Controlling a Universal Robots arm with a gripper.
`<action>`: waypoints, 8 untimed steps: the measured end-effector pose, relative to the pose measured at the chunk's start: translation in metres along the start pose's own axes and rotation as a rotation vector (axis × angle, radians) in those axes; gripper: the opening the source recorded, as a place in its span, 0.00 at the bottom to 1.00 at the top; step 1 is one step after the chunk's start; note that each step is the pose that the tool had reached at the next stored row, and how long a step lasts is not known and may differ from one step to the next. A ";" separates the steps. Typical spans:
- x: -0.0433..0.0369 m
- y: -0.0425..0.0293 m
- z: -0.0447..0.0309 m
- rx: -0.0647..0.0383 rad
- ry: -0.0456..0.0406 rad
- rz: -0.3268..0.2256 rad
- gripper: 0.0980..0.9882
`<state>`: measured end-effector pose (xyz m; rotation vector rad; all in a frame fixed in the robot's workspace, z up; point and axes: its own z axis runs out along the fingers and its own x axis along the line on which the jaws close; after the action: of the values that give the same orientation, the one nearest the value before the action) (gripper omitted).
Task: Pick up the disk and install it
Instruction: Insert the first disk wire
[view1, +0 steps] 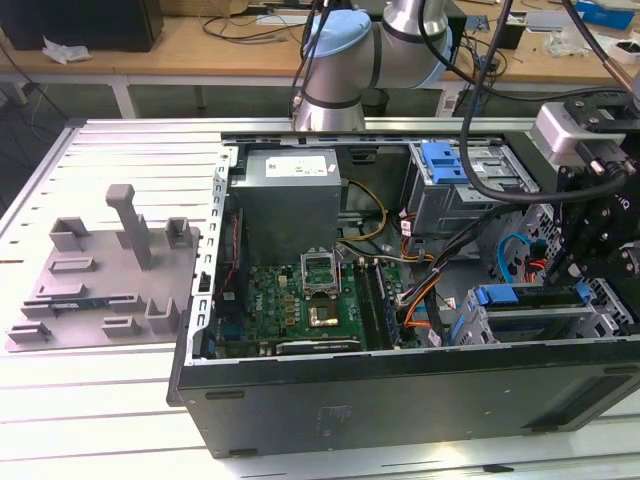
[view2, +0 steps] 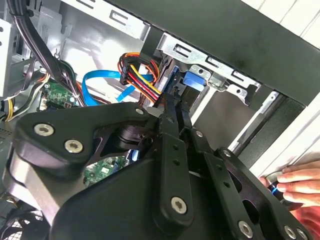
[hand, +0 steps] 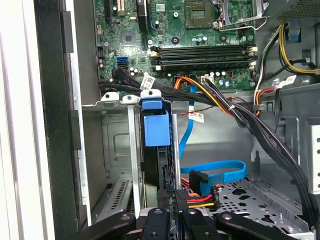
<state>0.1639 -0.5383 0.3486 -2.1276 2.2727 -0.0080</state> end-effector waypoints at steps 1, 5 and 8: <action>0.0000 0.0001 0.0001 0.000 -0.0001 0.001 0.07; 0.0001 0.0005 0.0002 0.001 0.0000 0.004 0.07; 0.0001 0.0006 0.0003 0.001 0.0002 0.007 0.07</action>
<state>0.1634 -0.5384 0.3483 -2.1195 2.2798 -0.0087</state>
